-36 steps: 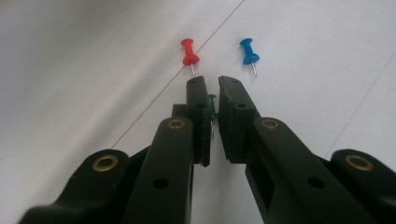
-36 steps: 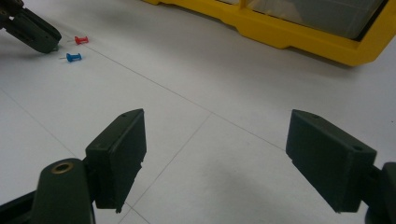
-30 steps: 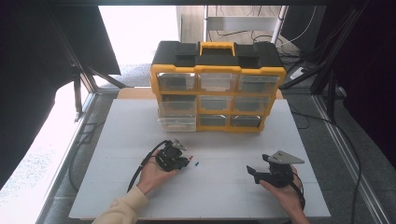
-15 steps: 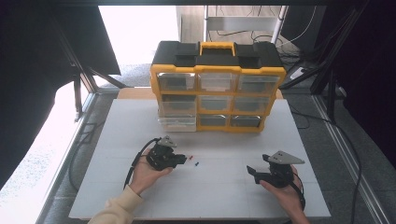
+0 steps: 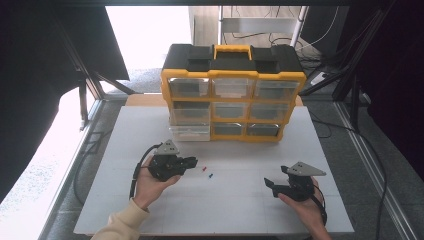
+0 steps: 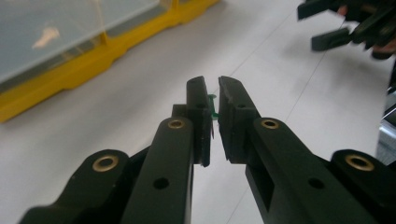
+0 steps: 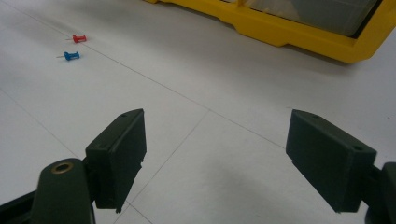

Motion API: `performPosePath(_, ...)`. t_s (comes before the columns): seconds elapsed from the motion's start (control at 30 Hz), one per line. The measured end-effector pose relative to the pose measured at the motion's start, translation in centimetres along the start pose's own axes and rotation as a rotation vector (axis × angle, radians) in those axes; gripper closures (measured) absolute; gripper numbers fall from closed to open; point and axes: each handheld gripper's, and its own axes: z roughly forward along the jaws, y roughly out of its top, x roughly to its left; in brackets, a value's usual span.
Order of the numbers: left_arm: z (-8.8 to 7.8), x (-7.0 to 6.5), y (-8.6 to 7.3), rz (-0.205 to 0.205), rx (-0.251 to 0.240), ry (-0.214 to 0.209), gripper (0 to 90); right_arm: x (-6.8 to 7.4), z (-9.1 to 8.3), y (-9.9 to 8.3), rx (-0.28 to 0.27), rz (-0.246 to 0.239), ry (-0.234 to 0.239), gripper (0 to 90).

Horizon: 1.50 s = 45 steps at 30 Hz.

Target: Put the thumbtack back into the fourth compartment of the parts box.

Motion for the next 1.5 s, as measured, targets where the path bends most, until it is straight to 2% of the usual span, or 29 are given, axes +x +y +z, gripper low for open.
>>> performPosePath(0.17, -1.0, 0.2, 0.3, -0.004, -0.057, -0.002, 83.0, 0.0, 0.0, 0.0, 0.001, -0.003, -0.002, 20.5)
performPosePath(0.6, -2.5, 0.2, 1.0, -0.018, -0.139, -0.003, 83.0, 0.0, 0.1, 0.0, 0.007, -0.006, -0.010, 20.6)
performPosePath(0.9, -2.9, -0.2, 1.6, -0.014, -0.177, -0.005, 83.0, 0.0, 0.2, 0.0, 0.009, -0.006, -0.007, 20.6)
performPosePath(1.07, -3.2, -0.4, 2.3, 0.005, -0.193, -0.006, 83.0, 0.0, 0.2, 0.0, 0.008, -0.010, -0.009, 20.6)
performPosePath(1.27, -4.0, -0.4, 3.2, 0.008, -0.231, -0.003, 83.0, -0.1, 0.2, 0.0, 0.011, -0.004, -0.015, 20.6)
performPosePath(1.5, -4.8, -0.3, 4.7, 0.032, -0.243, 0.023, 82.9, -0.1, 0.2, 0.0, 0.012, -0.008, -0.020, 20.6)
